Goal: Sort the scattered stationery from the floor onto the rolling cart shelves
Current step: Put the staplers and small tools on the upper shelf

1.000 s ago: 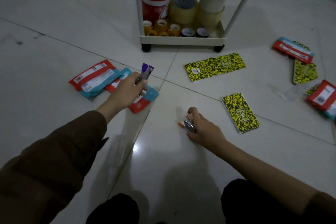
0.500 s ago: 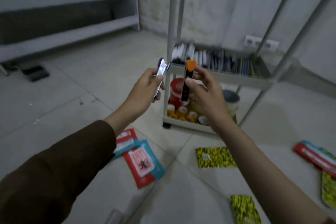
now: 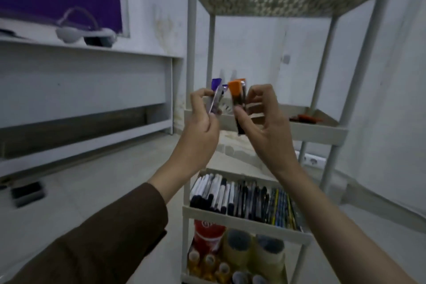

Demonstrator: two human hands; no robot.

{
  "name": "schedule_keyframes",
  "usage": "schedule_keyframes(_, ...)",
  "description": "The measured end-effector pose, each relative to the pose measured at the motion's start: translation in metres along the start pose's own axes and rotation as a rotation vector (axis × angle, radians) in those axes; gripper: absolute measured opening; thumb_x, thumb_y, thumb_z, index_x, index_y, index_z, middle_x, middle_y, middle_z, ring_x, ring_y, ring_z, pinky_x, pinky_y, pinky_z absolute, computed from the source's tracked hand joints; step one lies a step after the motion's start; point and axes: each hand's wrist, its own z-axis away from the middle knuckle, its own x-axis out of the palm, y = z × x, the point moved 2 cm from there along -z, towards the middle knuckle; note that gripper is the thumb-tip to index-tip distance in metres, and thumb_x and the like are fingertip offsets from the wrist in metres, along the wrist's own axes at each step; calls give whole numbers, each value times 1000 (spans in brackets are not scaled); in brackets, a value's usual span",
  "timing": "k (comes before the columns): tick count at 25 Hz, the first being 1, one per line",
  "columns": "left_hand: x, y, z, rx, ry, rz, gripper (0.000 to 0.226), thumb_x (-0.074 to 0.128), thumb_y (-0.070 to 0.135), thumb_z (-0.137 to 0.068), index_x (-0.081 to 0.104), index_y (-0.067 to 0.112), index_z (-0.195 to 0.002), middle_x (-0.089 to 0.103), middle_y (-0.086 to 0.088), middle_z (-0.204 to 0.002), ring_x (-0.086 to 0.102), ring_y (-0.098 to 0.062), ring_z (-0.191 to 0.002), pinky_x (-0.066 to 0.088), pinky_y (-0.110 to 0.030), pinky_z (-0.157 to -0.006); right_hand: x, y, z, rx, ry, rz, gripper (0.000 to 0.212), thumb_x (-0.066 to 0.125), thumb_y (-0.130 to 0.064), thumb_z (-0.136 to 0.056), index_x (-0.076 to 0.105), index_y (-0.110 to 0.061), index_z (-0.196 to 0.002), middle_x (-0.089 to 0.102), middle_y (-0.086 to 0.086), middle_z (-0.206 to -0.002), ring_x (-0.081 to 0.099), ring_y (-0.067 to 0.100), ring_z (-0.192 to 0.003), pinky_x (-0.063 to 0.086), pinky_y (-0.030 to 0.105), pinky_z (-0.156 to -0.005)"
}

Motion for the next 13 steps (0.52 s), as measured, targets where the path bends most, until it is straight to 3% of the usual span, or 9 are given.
schedule_keyframes(2, 4, 2, -26, 25, -36, -173, 35, 33, 6, -96, 29, 25, -125, 51, 0, -98, 52, -5, -74, 42, -12, -62, -7, 21, -30, 92, 27, 104, 21, 58, -16, -89, 41, -27, -94, 57, -3, -88, 60, 17, -74, 54, 33, -65)
schedule_keyframes(4, 10, -2, -50, 21, -86, -384, 43, 36, 2, -94, 29, 19, -133, 46, -8, -117, 52, -19, -96, 45, -24, -80, -7, 47, -53, 287, -39, 194, 16, 55, -13, -90, 41, -19, -94, 57, 7, -85, 59, 27, -76, 53, 42, -68)
schedule_keyframes(6, 14, -9, -69, -24, -135, -592, 47, 39, -1, -92, 30, 16, -135, 43, -16, -121, 50, -30, -102, 44, -32, -83, -2, 67, -63, 409, -139, 314, 15, 53, -12, -90, 39, -18, -92, 56, 10, -85, 57, 30, -78, 48, 37, -66)
schedule_keyframes(9, 18, -22, -86, -135, -222, -838, 45, 39, -2, -92, 33, 11, -135, 45, -21, -120, 51, -37, -106, 40, -34, -82, 7, 84, -63, 453, -225, 429, 11, 52, -14, -88, 42, -15, -86, 55, 8, -79, 51, 28, -76, 37, 30, -57)
schedule_keyframes(13, 21, -34, -90, -245, -256, -938, 45, 41, 1, -93, 31, 2, -137, 44, -22, -125, 50, -36, -112, 42, -36, -90, 8, 97, -65, 594, -335, 485, 15, 52, -23, -90, 51, -11, -82, 55, 6, -79, 50, 24, -77, 35, 27, -58)
